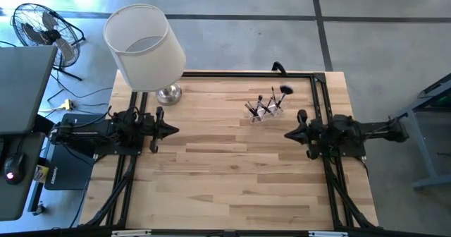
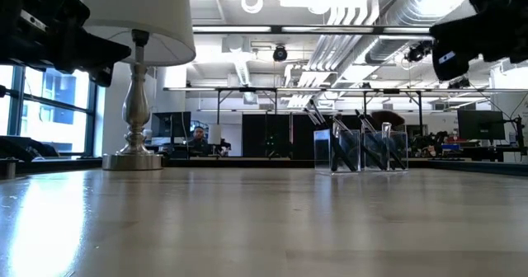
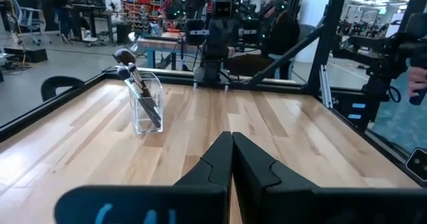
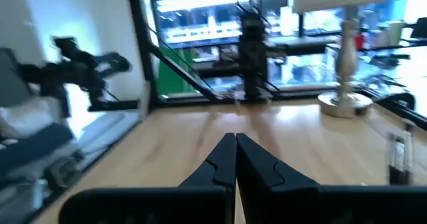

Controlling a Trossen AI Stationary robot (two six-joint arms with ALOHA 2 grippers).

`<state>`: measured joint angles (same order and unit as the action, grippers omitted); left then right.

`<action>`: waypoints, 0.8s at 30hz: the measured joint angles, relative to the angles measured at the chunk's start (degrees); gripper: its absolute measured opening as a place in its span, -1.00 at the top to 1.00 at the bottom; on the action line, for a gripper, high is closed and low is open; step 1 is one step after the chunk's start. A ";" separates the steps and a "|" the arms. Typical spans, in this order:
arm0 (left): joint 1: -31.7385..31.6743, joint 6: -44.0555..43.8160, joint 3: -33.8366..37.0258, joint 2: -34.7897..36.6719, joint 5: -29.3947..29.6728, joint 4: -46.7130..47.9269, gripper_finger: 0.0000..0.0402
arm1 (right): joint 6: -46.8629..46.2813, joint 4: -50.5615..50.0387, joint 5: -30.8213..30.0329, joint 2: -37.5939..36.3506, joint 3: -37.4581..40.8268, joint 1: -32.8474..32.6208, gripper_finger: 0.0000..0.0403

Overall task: Put items in baskets/containers
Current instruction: Return to Home Position

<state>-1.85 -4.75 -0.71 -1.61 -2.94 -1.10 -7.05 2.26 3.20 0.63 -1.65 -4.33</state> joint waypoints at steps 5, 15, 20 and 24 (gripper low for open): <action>0.00 0.00 0.00 -0.24 0.76 0.07 0.99 | -0.82 0.86 -4.58 0.04 1.07 1.73 1.00; 0.00 -0.02 0.00 -0.41 1.55 0.42 0.99 | -0.62 0.32 -9.68 0.17 1.07 1.81 0.99; 0.00 -0.02 0.00 -0.41 1.55 0.42 0.99 | -0.33 0.51 -9.29 0.17 1.10 1.81 0.96; 0.00 -0.02 0.00 -0.41 1.54 0.42 0.99 | -0.41 0.51 -9.28 0.17 1.10 1.81 0.97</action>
<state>-1.85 -4.78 -0.71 -2.02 -1.39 -0.69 -7.46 2.76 -6.08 0.80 -0.56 -2.52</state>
